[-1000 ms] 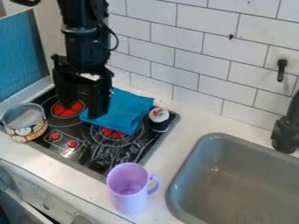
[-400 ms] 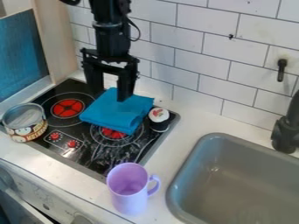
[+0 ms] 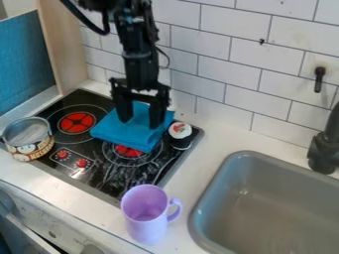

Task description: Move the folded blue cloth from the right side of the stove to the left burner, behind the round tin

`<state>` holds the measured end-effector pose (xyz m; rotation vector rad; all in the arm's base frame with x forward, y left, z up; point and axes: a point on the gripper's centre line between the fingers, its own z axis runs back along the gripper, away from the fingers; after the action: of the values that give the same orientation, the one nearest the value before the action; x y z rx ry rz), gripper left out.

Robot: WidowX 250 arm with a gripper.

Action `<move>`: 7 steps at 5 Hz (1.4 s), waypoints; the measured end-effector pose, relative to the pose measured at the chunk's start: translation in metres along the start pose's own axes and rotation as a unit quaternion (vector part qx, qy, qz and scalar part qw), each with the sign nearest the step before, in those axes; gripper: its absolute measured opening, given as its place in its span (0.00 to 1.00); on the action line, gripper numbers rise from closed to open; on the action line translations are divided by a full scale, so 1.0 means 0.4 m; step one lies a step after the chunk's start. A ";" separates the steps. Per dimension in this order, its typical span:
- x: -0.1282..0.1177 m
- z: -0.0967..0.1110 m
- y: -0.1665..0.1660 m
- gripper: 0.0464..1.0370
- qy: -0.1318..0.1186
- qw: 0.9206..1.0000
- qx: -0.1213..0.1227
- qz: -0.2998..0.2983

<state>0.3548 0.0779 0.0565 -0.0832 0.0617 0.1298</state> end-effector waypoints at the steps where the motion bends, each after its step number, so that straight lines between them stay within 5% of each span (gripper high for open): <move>1: 0.021 -0.038 -0.002 0.97 0.002 1.000 -0.014 -0.011; 4: 0.050 -0.044 0.119 0.97 0.007 0.998 0.062 0.011; 7: 0.003 -0.017 0.428 0.97 0.045 0.987 0.088 0.128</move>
<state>0.3329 0.2465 0.0362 0.0971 0.1744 0.3771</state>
